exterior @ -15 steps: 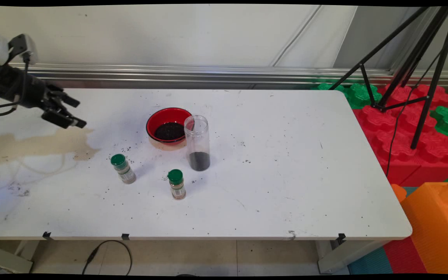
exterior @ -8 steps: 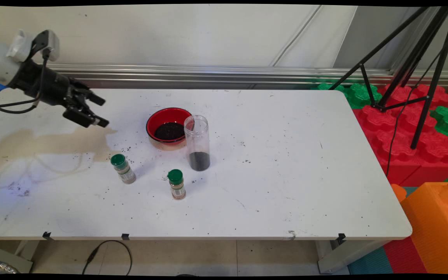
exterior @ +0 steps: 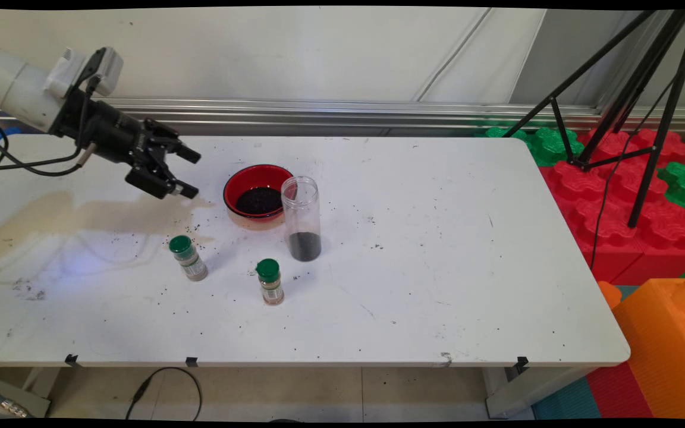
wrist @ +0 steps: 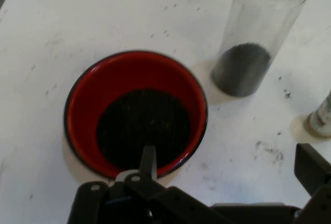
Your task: Pick up the black seasoning powder from the table
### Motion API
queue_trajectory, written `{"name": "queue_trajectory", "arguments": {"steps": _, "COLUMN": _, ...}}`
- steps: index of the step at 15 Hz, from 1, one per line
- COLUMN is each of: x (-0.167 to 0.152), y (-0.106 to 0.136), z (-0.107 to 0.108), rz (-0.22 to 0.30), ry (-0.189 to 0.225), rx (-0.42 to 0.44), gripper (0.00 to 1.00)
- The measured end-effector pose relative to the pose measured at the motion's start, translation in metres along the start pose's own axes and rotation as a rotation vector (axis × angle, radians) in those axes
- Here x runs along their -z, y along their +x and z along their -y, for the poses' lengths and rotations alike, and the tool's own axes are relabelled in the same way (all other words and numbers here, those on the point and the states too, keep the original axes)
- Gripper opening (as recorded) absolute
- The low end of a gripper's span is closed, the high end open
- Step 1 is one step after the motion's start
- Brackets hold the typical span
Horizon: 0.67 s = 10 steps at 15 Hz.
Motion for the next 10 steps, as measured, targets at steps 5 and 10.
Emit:
{"name": "queue_trajectory", "arguments": {"steps": 5, "x": -0.025, "y": 0.001, "z": 0.006, "rz": -0.074, "ry": -0.085, "rx": -0.084, "gripper": 1.0}}
{"name": "queue_trajectory", "arguments": {"steps": 10, "x": -0.053, "y": -0.001, "z": 0.013, "rz": -0.133, "ry": -0.143, "rx": -0.17, "gripper": 1.0}}
